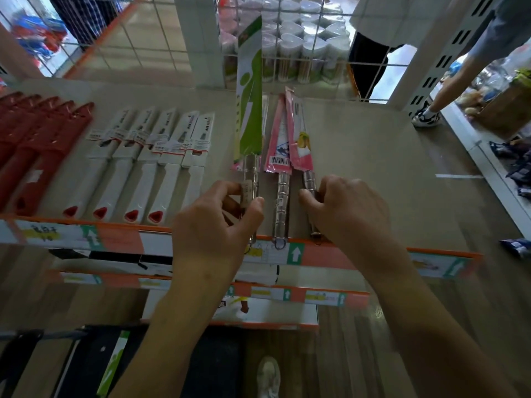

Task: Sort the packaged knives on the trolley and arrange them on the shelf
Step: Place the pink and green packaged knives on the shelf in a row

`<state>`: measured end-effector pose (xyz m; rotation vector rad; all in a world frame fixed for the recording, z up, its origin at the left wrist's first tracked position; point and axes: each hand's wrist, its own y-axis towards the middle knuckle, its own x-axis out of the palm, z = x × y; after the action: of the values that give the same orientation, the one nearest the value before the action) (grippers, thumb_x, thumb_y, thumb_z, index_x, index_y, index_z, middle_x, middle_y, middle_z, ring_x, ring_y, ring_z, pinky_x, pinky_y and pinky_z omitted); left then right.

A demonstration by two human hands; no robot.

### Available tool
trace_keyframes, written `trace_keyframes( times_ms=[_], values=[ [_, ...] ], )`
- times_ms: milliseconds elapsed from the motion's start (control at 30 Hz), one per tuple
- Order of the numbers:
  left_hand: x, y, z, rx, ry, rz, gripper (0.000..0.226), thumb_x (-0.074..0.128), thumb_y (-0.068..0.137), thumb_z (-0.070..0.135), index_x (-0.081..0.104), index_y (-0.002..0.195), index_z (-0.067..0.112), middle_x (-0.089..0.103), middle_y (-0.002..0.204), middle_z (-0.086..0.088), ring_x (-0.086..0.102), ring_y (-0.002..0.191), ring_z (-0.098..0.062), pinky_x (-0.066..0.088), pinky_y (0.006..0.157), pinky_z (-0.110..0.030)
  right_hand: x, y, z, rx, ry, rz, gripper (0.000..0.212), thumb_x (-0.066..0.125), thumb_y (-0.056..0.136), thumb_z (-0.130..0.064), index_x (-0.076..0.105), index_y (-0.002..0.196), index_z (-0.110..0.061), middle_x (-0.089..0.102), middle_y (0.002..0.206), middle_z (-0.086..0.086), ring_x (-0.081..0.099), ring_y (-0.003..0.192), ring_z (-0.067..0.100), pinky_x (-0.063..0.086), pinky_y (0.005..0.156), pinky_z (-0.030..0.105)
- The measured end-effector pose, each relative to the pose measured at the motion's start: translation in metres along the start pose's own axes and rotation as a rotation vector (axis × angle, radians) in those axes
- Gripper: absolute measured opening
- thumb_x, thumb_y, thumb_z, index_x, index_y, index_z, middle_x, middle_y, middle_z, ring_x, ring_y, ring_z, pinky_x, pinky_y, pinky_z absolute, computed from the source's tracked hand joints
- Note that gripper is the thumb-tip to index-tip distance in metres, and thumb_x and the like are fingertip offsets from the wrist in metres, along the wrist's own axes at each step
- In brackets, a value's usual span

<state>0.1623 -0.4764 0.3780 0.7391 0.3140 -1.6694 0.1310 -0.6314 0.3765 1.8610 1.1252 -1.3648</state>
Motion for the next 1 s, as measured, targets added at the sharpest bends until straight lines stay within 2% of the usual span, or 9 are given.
trace_keyframes(
  times_ms=[200, 400, 467, 600, 733, 833, 1000],
  values=[
    [0.001, 0.001, -0.001, 0.003, -0.009, -0.016, 0.028, 0.058, 0.082, 0.038, 0.064, 0.098, 0.015, 0.051, 0.066, 0.014, 0.049, 0.061, 0.0, 0.041, 0.059, -0.016, 0.009, 0.001, 0.006, 0.003, 0.095, 0.077, 0.036, 0.049, 0.087, -0.042, 0.054, 0.067, -0.012, 0.043, 0.055, -0.002, 0.042, 0.052, 0.014, 0.029, 0.048, 0.02],
    [0.0, 0.0, 0.001, 0.011, -0.001, -0.022, 0.029, 0.057, 0.08, 0.04, 0.064, 0.095, 0.016, 0.05, 0.064, 0.017, 0.05, 0.06, 0.001, 0.04, 0.055, -0.011, 0.011, -0.001, 0.011, 0.034, 0.119, 0.142, 0.037, 0.052, 0.084, -0.041, 0.057, 0.066, -0.008, 0.047, 0.054, 0.001, 0.046, 0.052, 0.019, 0.03, 0.048, 0.022],
    [0.0, 0.0, 0.003, 0.012, 0.003, -0.024, 0.025, 0.057, 0.08, 0.04, 0.063, 0.092, 0.019, 0.049, 0.063, 0.021, 0.049, 0.058, 0.003, 0.041, 0.053, -0.007, 0.011, -0.002, 0.012, 0.041, 0.133, 0.145, 0.037, 0.052, 0.084, -0.04, 0.056, 0.065, -0.008, 0.046, 0.053, 0.001, 0.044, 0.05, 0.017, 0.029, 0.048, 0.02],
    [0.002, -0.002, 0.007, 0.017, 0.014, -0.026, 0.012, 0.058, 0.079, 0.04, 0.054, 0.083, 0.029, 0.047, 0.058, 0.022, 0.049, 0.05, 0.005, 0.038, 0.059, 0.001, 0.013, -0.002, 0.011, 0.044, 0.143, 0.148, 0.038, 0.052, 0.084, -0.04, 0.053, 0.062, -0.01, 0.045, 0.053, 0.0, 0.042, 0.049, 0.016, 0.026, 0.046, 0.019],
    [0.005, -0.003, 0.011, 0.016, 0.027, -0.036, 0.012, 0.059, 0.08, 0.039, 0.051, 0.084, 0.031, 0.046, 0.058, 0.023, 0.046, 0.052, 0.008, 0.039, 0.059, 0.001, 0.014, -0.001, 0.011, 0.035, 0.144, 0.157, 0.037, 0.053, 0.083, -0.041, 0.052, 0.061, -0.011, 0.043, 0.051, -0.001, 0.04, 0.047, 0.013, 0.024, 0.045, 0.02],
    [0.007, -0.002, 0.013, 0.007, 0.033, -0.034, 0.012, 0.06, 0.081, 0.038, 0.057, 0.086, 0.028, 0.046, 0.058, 0.023, 0.046, 0.055, 0.007, 0.038, 0.051, -0.006, 0.014, -0.001, 0.012, 0.022, 0.163, 0.163, 0.036, 0.053, 0.083, -0.041, 0.053, 0.062, -0.012, 0.043, 0.051, -0.003, 0.041, 0.048, 0.013, 0.028, 0.046, 0.019],
    [0.008, -0.003, 0.014, -0.022, 0.032, -0.029, 0.012, 0.059, 0.08, 0.04, 0.053, 0.084, 0.03, 0.047, 0.06, 0.022, 0.047, 0.056, 0.006, 0.035, 0.054, -0.009, 0.009, -0.003, 0.008, -0.024, 0.206, 0.154, 0.036, 0.053, 0.083, -0.037, 0.053, 0.058, -0.011, 0.049, 0.05, 0.0, 0.043, 0.046, 0.012, 0.032, 0.047, 0.019]
  ],
)
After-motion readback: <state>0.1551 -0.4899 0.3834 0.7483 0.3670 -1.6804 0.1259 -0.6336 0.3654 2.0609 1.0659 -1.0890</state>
